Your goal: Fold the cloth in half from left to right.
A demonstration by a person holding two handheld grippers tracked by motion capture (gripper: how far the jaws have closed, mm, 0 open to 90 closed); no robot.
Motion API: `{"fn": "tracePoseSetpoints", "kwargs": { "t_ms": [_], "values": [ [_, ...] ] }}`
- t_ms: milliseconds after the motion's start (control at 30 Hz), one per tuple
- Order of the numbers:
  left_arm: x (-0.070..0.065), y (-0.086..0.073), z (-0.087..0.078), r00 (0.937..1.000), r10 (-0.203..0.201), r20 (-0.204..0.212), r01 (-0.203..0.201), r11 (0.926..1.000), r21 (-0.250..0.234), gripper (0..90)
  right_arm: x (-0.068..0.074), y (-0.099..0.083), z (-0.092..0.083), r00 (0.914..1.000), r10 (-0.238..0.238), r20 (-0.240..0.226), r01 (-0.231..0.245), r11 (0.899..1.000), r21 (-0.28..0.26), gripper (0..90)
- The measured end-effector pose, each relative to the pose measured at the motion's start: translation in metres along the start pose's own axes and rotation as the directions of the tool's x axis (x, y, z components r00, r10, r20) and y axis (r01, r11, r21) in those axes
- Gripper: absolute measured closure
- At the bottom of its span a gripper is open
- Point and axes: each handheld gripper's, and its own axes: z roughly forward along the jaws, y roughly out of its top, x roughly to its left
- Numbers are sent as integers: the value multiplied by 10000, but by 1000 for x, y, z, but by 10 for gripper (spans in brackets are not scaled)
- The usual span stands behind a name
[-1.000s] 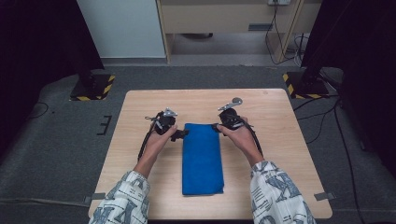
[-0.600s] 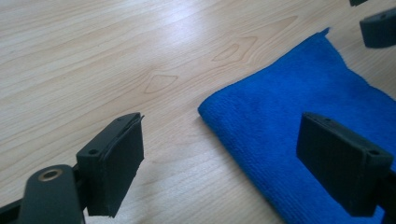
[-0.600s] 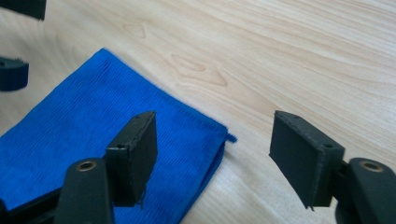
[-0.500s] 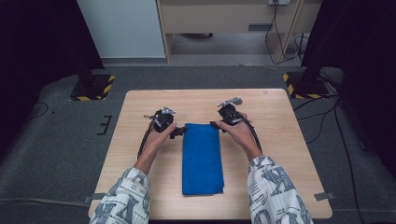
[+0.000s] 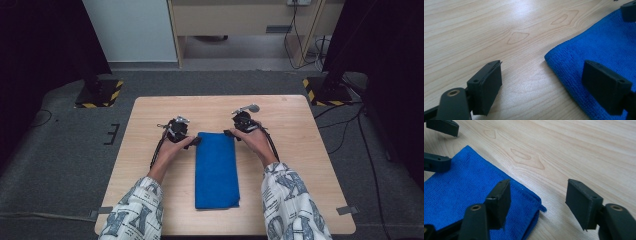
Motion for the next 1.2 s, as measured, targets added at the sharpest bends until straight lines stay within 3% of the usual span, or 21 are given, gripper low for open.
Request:
{"fn": "tracePoseSetpoints", "kwargs": {
  "t_ms": [67,133,300,567,700,900,967,1067,1133,1200],
  "values": [
    [0,0,1,10000,14,22,-14,10000,-69,167,-1,-2,2,9998,98,-163,-98,10000,18,440],
    [1,-1,2,9996,-269,120,270,9996,-87,168,-1,-5,5,9997,33,-224,-32,10000,63,433],
    [-1,0,5,9998,-185,-68,184,9997,-159,182,-3,-7,6,9996,244,-128,-243,9997,86,392],
    [-10,1,9,9996,215,-173,-217,9997,-84,221,-5,-11,12,9988,431,-245,-434,9990,-143,405],
    [-12,1,11,9989,426,-186,-428,9990,-143,271,0,-11,12,9991,179,-378,-180,9998,-11,439],
    [-17,2,12,9981,542,-285,-549,9982,-248,428,4,-16,9,9990,-207,-389,205,9998,-65,561],
    [-21,3,13,9985,544,-96,-546,9981,-301,518,4,-18,8,9991,-153,-389,146,9997,-170,630],
    [-29,2,14,9952,948,-246,-953,9952,-219,613,4,-22,6,9988,75,-491,-91,9994,-327,728],
    [-30,1,13,9966,809,-176,-814,9963,-279,680,3,-24,5,9981,204,-579,-221,9993,-287,811],
    [-30,0,12,9973,729,22,-728,9968,-324,764,3,-23,5,9983,49,-583,-64,9997,-248,864]
  ]
}}
